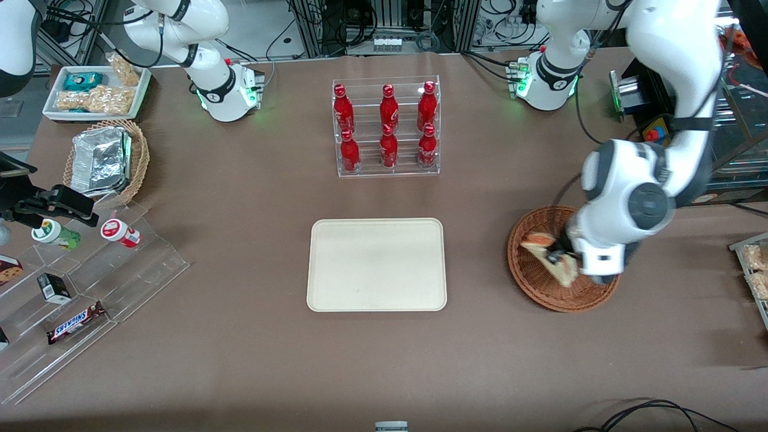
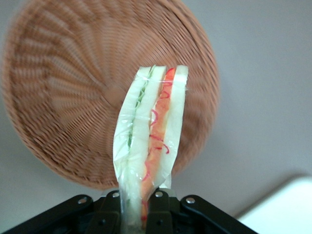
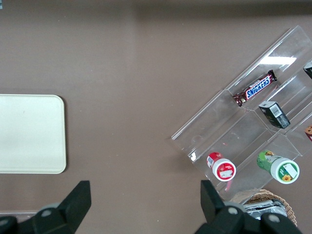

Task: Place sandwich from basket to tray
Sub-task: 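Lift the sandwich with the left gripper and carry it over the tray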

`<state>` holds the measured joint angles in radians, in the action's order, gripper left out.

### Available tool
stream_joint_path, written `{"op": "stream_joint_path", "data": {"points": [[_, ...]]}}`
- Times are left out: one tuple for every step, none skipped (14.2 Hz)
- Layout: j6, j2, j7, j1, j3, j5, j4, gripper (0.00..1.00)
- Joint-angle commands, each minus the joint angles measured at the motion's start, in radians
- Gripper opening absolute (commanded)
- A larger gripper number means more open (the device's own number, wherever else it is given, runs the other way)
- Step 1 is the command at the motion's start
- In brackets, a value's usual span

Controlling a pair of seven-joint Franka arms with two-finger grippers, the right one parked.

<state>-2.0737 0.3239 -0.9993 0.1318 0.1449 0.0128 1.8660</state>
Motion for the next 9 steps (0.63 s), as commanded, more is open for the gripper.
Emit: {"op": "stream_joint_path", "data": {"points": [[0.021,0.012,0.022,0.141,-0.011,-0.008,-0.025,0.09],[0.018,0.014,0.022,0.182,-0.011,-0.008,-0.028,0.09],[0.014,0.021,0.022,0.221,-0.011,-0.007,-0.03,0.1],[0.014,0.043,0.021,0.27,-0.011,-0.008,-0.054,0.11],[0.015,0.076,0.013,0.319,-0.011,-0.008,-0.097,0.12],[0.017,0.119,0.005,0.354,-0.011,-0.008,-0.149,0.15],[0.023,0.171,-0.002,0.392,-0.011,0.001,-0.212,0.17],[0.023,0.222,-0.034,0.429,-0.013,-0.007,-0.266,0.18],[0.02,0.263,-0.068,0.457,-0.015,-0.01,-0.302,0.21]]}}
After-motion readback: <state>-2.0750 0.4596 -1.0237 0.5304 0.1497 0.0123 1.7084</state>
